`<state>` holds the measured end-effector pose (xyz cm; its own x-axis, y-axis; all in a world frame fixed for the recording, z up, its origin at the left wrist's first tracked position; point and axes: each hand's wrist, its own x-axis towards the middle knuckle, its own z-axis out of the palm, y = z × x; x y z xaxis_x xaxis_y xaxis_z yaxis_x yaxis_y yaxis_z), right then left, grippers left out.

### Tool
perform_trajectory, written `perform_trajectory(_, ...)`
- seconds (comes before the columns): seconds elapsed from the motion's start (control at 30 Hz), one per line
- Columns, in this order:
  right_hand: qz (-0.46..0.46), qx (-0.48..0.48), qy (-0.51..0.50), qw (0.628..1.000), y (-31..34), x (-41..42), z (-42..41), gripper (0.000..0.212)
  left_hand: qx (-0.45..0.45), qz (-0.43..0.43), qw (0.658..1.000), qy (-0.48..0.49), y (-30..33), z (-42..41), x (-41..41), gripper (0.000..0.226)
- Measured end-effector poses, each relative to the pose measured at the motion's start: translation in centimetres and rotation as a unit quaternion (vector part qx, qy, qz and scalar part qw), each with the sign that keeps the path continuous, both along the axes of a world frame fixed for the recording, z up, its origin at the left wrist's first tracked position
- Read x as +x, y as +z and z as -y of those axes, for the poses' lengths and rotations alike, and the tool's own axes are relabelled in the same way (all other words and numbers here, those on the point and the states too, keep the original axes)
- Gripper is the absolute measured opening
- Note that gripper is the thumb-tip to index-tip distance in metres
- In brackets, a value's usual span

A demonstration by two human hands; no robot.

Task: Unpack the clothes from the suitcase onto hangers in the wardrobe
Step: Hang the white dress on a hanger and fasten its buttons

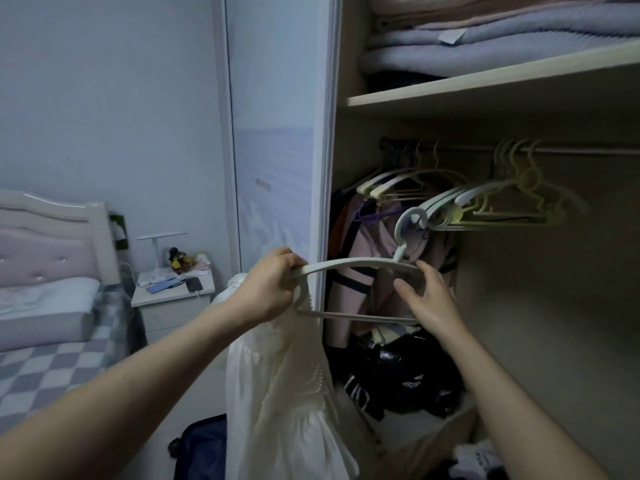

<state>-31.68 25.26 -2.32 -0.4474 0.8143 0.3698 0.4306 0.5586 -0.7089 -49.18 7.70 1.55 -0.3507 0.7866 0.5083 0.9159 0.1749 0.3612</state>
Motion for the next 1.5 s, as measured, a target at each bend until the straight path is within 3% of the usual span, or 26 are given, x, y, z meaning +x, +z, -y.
perform_trajectory(0.13,-0.027,0.017,0.083,0.996,-0.4,-1.2,0.4,0.004,-0.049,-0.024,0.998,-0.006,0.0,1.5,-1.2,0.035)
perform_trajectory(0.27,-0.101,-0.089,0.165,0.977,-1.9,-2.1,2.5,0.02,-0.078,-0.036,0.996,-0.007,0.0,2.9,-2.1,0.042)
perform_trajectory(0.5,-0.103,0.12,0.107,0.982,1.6,-5.5,8.8,0.017,-0.034,-0.07,0.997,0.003,0.3,2.8,0.9,0.051)
perform_trajectory(0.73,-0.187,0.084,0.129,0.97,0.8,-7.8,11.0,0.016,-0.074,-0.111,0.991,0.004,1.4,2.1,1.2,0.023)
perform_trajectory(0.8,-0.217,0.155,0.089,0.96,-0.1,-7.5,11.1,0.018,-0.061,-0.102,0.992,0.042,1.1,2.3,0.3,0.023)
perform_trajectory(0.9,-0.176,0.308,0.063,0.933,-3.3,-6.7,11.6,0.013,-0.026,-0.053,0.993,0.099,0.8,2.5,-1.1,0.015)
perform_trajectory(1.0,-0.043,0.365,0.108,0.924,-7.7,-6.7,12.2,0.019,-0.001,-0.011,0.99,0.143,0.8,2.7,-2.0,0.017)
perform_trajectory(1.07,0.048,0.344,0.089,0.934,-10.2,-7.1,12.2,0.027,0.028,-0.007,0.987,0.16,0.4,2.7,-2.0,0.022)
perform_trajectory(1.2,0.134,0.269,0.031,0.953,-12.0,-8.3,11.5,0.04,0.065,-0.019,0.985,0.158,-0.1,2.8,-1.7,0.026)
perform_trajectory(1.37,0.009,0.045,-0.085,0.995,-10.2,-8.7,8.6,0.025,0.067,0.003,0.984,0.163,-0.4,3.2,-2.0,0.038)
perform_trajectory(1.5,-0.004,0.052,-0.162,0.985,-9.6,-8.3,5.6,0.019,0.049,0.015,0.982,0.183,-0.7,2.9,-1.4,0.052)
